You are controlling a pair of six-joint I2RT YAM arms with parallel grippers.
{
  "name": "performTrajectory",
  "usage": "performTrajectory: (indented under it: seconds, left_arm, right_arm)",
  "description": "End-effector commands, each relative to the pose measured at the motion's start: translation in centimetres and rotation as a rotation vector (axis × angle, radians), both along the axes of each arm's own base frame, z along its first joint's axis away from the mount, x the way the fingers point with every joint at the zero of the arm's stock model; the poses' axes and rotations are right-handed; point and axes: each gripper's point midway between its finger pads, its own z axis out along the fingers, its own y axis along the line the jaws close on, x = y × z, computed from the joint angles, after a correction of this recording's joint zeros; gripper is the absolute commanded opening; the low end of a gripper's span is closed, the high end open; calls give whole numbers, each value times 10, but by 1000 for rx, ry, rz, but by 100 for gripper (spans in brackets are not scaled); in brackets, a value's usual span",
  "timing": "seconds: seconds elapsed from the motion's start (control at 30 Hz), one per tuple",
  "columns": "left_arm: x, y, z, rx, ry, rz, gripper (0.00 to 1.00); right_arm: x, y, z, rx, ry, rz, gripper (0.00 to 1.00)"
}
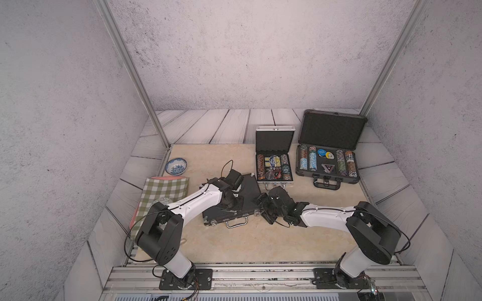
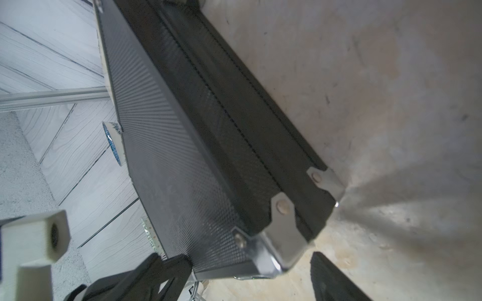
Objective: Close the poker set cases
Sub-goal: Fasten the fastener on the poker set case.
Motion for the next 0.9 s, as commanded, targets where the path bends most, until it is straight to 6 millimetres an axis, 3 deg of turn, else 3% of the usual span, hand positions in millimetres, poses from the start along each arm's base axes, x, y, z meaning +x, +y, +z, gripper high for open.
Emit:
performTrajectory:
  seconds: [0.0,0.47,0.87]
  left_arm:
    - [-14,19,-10,65,46,5,7]
    - [-16,20,-10,62,44,4,7]
    - [-15,21,-10,69,39,4,6]
  right_arm:
    - [4,4,-10,-22,25,-24,90]
    - [-1,11,-24,-51,66,-35,90]
    - [-8,14,-13,-60,56,-30,90]
